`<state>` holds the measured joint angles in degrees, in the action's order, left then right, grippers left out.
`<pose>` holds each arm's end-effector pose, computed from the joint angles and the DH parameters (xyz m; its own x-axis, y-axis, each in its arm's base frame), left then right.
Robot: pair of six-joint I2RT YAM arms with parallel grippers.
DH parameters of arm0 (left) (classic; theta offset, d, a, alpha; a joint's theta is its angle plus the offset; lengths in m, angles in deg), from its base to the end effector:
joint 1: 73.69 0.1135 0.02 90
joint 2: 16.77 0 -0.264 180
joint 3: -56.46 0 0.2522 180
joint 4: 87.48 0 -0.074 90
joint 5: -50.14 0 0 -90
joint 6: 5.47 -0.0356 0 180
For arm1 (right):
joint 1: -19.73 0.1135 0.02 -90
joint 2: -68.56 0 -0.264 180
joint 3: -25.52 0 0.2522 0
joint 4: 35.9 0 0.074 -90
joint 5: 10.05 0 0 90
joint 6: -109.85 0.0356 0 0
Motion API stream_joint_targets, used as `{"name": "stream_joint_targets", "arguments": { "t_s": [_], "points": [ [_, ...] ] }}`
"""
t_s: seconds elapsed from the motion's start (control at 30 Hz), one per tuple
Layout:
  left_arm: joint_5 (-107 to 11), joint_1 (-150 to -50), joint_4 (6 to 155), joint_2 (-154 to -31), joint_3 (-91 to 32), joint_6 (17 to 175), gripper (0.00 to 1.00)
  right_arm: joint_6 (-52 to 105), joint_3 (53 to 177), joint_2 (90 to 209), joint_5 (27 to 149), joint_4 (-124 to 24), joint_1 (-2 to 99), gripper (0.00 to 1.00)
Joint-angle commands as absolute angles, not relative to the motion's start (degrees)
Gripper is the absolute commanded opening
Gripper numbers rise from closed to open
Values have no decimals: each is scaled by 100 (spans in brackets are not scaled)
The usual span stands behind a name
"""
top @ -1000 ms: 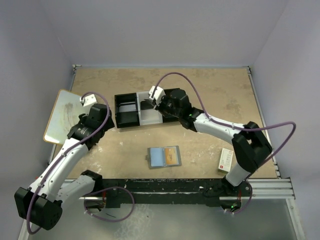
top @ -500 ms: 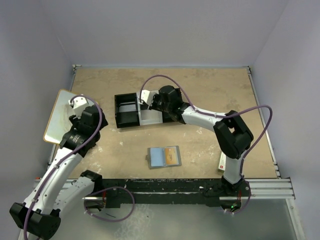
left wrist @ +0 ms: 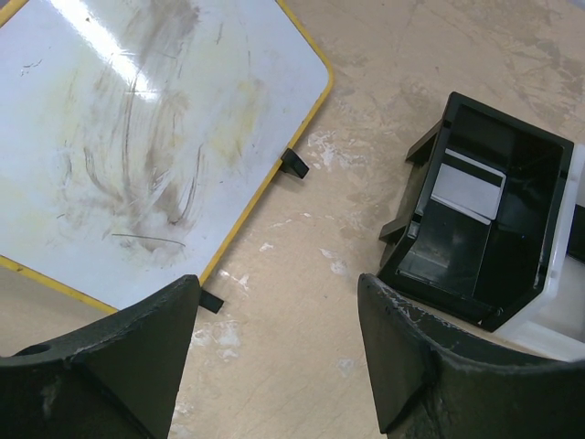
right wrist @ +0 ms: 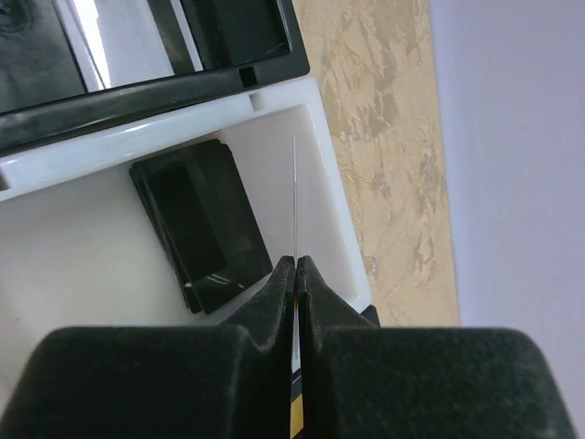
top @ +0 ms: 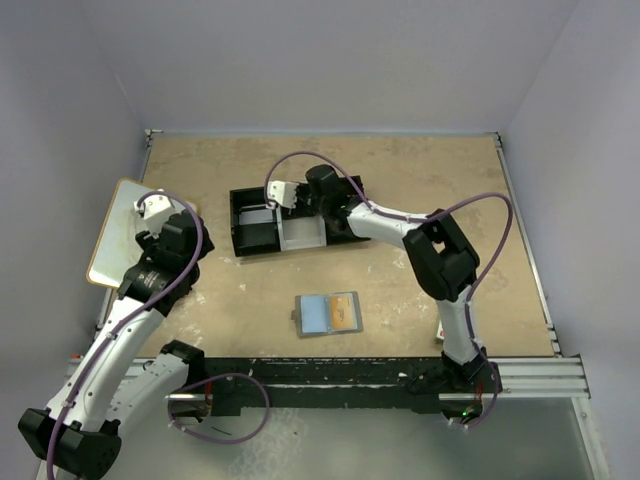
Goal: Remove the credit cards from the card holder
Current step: Place the credit card in the storage box.
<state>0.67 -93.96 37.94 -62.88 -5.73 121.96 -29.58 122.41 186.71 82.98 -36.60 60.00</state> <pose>0.1566 -0.0332 0.3107 -0.3338 -0.3692 -0.8673 -0.5247 0.8372 -0.1544 0.3659 0.3125 0.2139 0.3332 -0.7119 -0.6182 -0.6609 0.2913 -0.6916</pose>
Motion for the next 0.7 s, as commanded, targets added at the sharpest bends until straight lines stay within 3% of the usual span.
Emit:
{"name": "stream_joint_targets", "arguments": {
  "t_s": [0.0, 0.43, 0.67],
  "points": [
    [200, -9355, 3946, -6216, -635, 12232, 68, -3183, 12723, 18786, 8204, -3797, 5957, 0],
    [209, -9363, 3938, -6234, -628, 12248, 68, -3213, 13168, 19316, 8329, -4108, 5954, 0],
    [180, -9359, 3948, -6287, -634, 12227, 68, -3225, 13019, 19453, 7877, -3468, 5978, 0]
  ]
}}
